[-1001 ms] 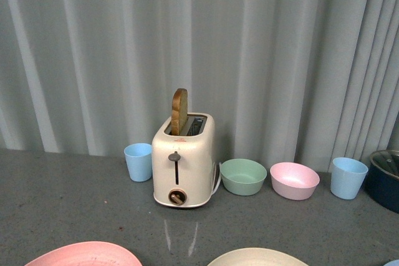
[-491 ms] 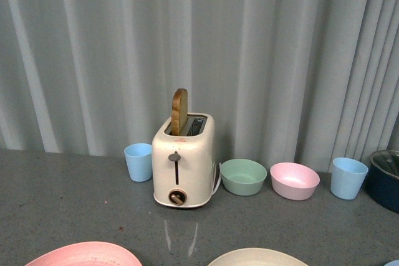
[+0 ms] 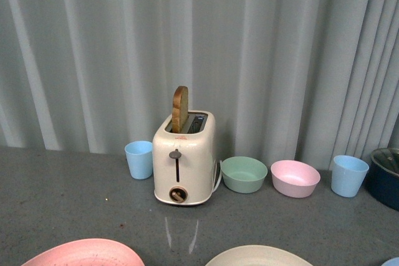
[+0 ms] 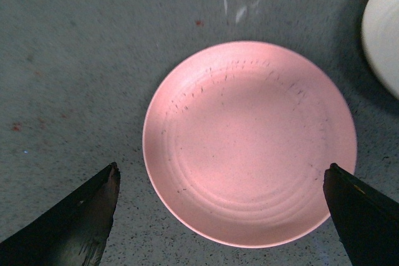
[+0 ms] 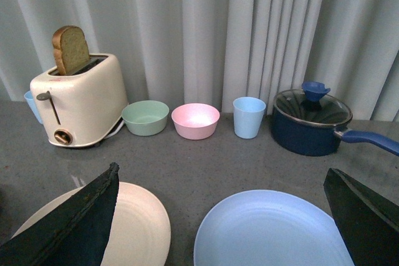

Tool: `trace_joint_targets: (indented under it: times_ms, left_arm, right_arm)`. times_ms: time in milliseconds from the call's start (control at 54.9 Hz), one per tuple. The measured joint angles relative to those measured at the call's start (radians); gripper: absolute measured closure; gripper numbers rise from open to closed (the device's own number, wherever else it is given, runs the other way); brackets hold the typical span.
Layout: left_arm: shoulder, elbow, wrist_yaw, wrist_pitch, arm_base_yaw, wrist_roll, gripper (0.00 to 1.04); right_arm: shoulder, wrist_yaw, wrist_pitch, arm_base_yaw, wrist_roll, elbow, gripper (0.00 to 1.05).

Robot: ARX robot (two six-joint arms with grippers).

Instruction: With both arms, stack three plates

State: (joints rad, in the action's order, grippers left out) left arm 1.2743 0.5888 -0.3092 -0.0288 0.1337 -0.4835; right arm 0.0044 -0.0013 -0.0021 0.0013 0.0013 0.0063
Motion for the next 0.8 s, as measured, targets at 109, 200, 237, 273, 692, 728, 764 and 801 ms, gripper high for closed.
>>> trace_joint_targets:
  times_ms: [109,200,237,273,692,728,764,801]
  left_arm:
    - [0.261,0.152,0.021,-0.052,-0.002,-0.061,0.07]
    - [0.402,0.261,0.042,-0.092,0.002,-0.08,0.07]
    - [0.445,0.302,0.042,-0.114,0.006,-0.092,0.07]
    - [0.493,0.352,0.044,-0.143,0.012,-0.105,0.07]
    - [0.743,0.631,0.094,-0.29,0.051,-0.111,0.07]
    - [0.758,0.645,0.097,-0.299,0.055,-0.106,0.07]
    - [0.773,0.66,0.097,-0.313,0.058,-0.099,0.07]
    - [0.792,0.677,0.096,-0.332,0.063,-0.089,0.07]
  right_arm:
    - [0.0,0.002,0.0,0.0,0.0,0.0,0.07]
    - [0.0,0.0,0.0,0.0,0.0,0.0,0.07]
    - [0.0,0.0,0.0,0.0,0.0,0.0,0.07]
    - [0.0,0.0,0.0,0.0,0.0,0.0,0.07]
    - [0.0,0.0,0.0,0.0,0.0,0.0,0.07]
    - [0.0,0.0,0.0,0.0,0.0,0.0,0.07]
    - [0.0,0.0,0.0,0.0,0.0,0.0,0.07]
    - [0.0,0.001,0.0,0.0,0.0,0.0,0.07]
